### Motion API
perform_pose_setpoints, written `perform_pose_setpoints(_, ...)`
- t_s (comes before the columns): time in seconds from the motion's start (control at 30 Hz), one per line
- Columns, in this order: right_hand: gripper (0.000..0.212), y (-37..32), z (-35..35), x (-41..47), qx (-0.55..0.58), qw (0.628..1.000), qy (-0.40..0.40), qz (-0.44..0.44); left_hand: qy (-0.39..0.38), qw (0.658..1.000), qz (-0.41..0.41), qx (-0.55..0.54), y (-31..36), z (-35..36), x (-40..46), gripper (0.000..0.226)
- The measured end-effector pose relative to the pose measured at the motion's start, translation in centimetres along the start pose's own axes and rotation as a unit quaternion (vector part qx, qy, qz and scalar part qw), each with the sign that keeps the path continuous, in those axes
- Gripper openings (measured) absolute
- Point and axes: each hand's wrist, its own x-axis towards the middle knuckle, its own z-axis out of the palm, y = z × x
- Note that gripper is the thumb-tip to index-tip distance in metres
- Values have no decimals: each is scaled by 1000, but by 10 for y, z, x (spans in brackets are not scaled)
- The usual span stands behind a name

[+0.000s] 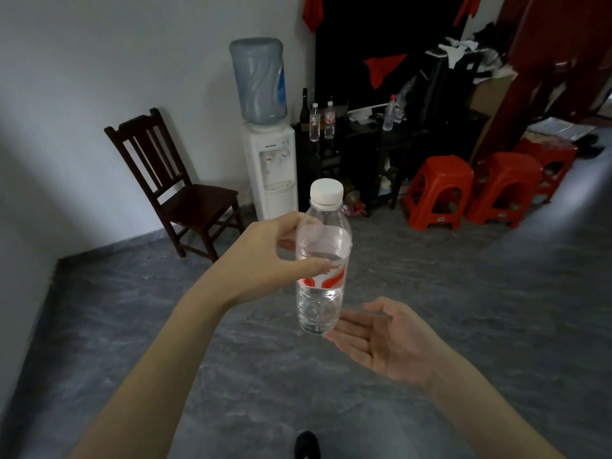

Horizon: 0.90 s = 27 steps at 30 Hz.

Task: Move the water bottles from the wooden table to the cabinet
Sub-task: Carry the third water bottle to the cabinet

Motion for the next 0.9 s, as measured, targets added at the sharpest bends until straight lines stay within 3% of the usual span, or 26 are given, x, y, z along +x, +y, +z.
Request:
perform_pose_setpoints(0.2,51,-65,23,50,-19,1000,8,-16,-8,1000,9,2,-23,-37,78,47)
perform_pose_setpoints(0.47,48,-138,37,106,-25,999,25,-41,-12,1000,27,-4,-41,-65,168,48)
perform_pose_setpoints(0.77,52,-219,14,171,-14,999,12,-32,-1,1000,23,-16,-75,-70,270,43)
perform_pose_setpoints(0.9,53,-275,-3,202,-13,999,13,-37,-9,999,26,-29,-82,-70,334,53)
